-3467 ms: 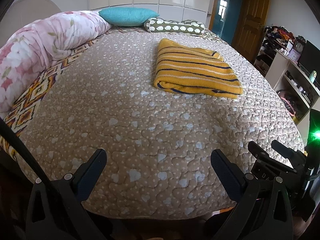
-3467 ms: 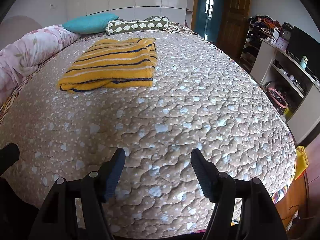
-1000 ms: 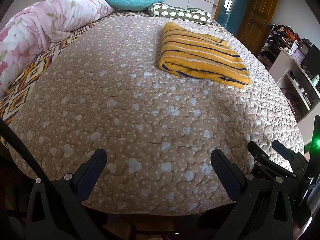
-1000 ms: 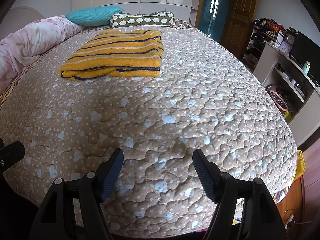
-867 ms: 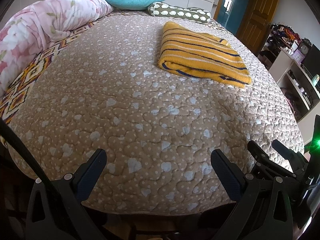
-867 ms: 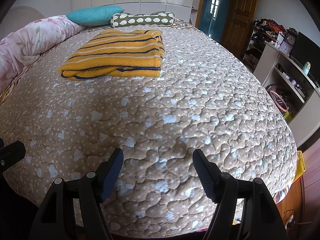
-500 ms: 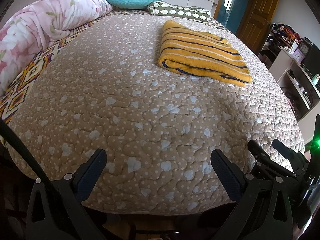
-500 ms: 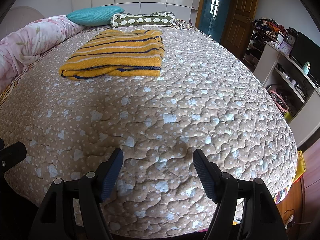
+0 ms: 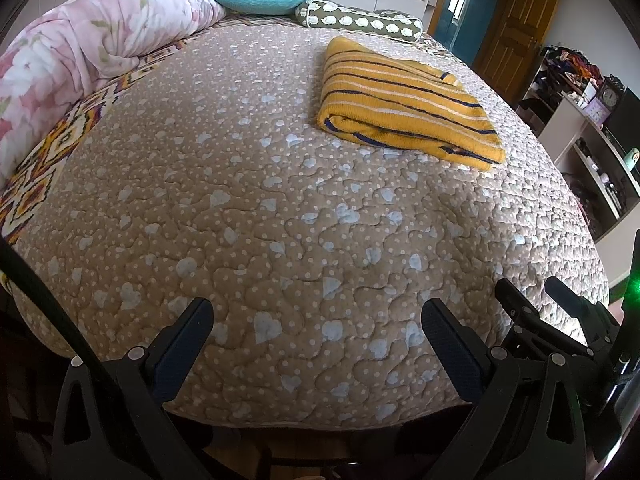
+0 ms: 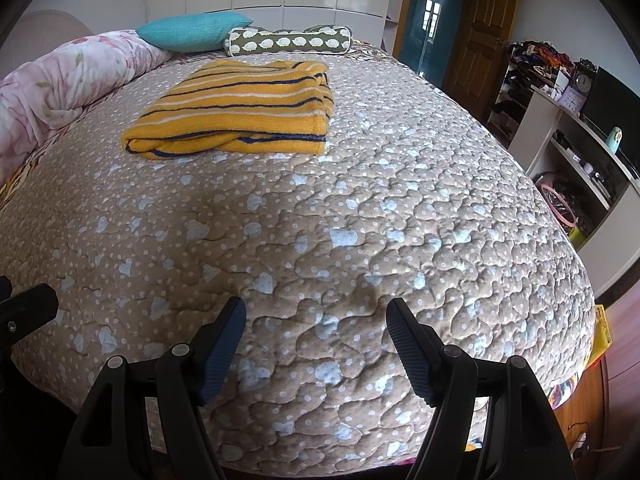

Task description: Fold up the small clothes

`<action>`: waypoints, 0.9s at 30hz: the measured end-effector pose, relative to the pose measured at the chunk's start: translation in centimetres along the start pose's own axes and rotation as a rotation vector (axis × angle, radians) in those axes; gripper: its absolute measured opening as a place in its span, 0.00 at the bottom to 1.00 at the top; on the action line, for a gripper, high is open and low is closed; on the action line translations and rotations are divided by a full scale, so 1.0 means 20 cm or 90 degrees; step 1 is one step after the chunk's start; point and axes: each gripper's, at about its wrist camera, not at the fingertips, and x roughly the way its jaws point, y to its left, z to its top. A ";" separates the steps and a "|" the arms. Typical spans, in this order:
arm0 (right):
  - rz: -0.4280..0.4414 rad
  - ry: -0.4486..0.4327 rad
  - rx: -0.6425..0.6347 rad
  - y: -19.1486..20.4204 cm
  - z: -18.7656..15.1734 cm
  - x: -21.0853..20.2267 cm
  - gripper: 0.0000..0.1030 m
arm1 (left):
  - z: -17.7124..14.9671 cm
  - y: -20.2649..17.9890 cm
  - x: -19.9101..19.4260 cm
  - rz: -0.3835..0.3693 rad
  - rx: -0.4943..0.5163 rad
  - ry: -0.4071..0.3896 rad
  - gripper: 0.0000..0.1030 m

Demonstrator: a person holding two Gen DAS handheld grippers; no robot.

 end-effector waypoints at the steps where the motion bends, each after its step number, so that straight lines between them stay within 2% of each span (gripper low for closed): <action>1: 0.000 0.000 0.000 0.00 0.00 0.00 0.75 | 0.00 0.00 0.00 0.000 0.000 0.000 1.00; 20: 0.017 -0.024 0.002 0.00 -0.02 0.00 0.76 | 0.04 0.06 0.05 0.006 -0.014 0.012 1.00; 25: 0.019 -0.045 -0.029 0.03 0.06 0.02 0.77 | 0.21 0.13 0.04 0.058 0.001 -0.051 1.00; 27: 0.015 -0.053 -0.037 0.04 0.11 0.04 0.77 | 0.25 0.15 0.06 0.064 -0.002 -0.058 1.00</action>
